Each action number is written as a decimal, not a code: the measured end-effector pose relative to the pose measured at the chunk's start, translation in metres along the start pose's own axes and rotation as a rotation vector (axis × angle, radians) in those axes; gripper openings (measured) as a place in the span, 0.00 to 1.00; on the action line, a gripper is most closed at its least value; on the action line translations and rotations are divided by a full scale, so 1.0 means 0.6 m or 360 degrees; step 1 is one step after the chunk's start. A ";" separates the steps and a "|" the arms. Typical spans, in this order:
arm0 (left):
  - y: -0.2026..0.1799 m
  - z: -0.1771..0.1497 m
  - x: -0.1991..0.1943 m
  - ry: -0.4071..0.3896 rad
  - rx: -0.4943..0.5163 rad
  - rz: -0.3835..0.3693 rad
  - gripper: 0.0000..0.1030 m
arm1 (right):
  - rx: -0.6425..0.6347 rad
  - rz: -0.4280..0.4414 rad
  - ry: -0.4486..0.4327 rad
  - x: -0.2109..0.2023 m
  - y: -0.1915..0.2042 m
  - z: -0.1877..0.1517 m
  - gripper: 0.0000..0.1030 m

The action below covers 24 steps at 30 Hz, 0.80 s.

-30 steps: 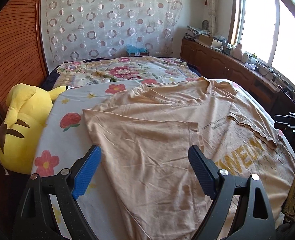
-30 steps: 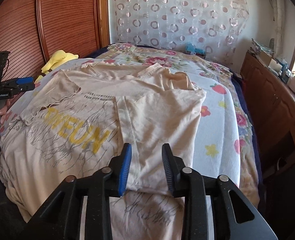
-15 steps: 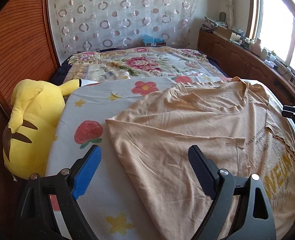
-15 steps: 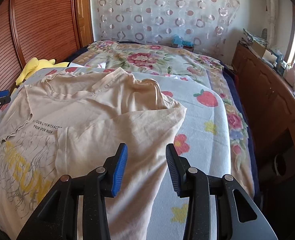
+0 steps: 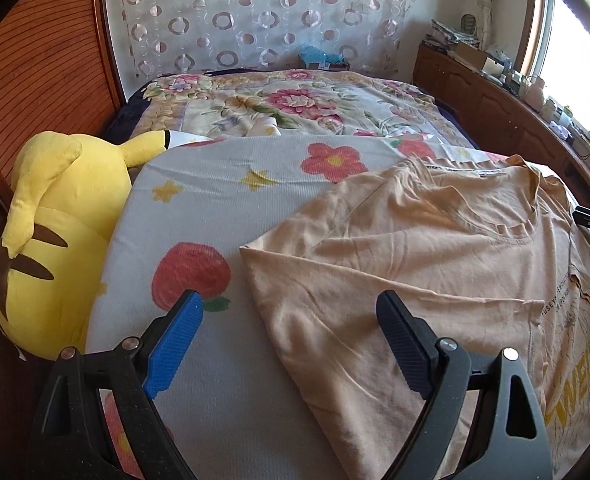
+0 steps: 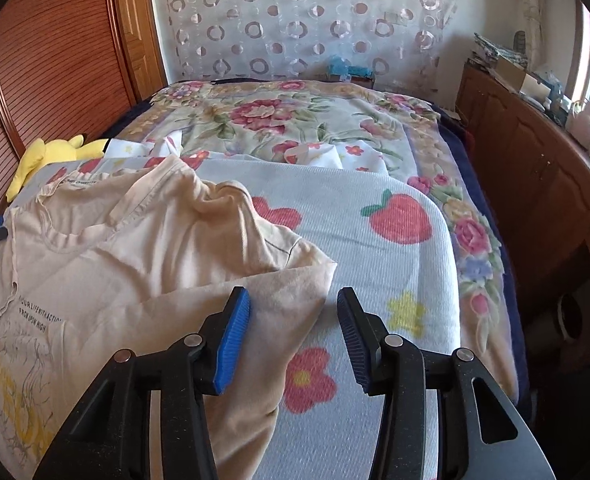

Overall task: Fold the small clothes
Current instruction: 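Move the left gripper to the shirt edge while the right gripper grasps the hem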

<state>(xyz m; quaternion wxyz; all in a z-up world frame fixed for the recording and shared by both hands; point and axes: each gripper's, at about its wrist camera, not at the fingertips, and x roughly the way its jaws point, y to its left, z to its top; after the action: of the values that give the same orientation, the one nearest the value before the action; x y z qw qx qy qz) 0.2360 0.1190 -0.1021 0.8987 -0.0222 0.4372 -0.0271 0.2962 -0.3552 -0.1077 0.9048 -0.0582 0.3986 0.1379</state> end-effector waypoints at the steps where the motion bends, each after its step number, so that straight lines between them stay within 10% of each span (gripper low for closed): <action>1: 0.002 -0.001 -0.001 0.0000 -0.0014 -0.0029 0.87 | 0.0008 -0.0006 -0.0004 0.003 0.000 0.001 0.47; 12: 0.012 0.005 -0.005 -0.0004 -0.0066 -0.0192 0.52 | -0.0021 -0.0011 0.0005 0.014 0.009 0.004 0.50; 24: 0.013 0.014 0.003 -0.0026 -0.0064 -0.0125 0.52 | -0.0127 0.0083 0.0025 0.024 0.011 0.016 0.36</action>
<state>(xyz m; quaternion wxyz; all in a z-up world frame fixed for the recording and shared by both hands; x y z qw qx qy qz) 0.2439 0.1269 -0.0989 0.8998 -0.0576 0.4291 -0.0535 0.3101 -0.3437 -0.1118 0.8947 -0.0850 0.4014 0.1767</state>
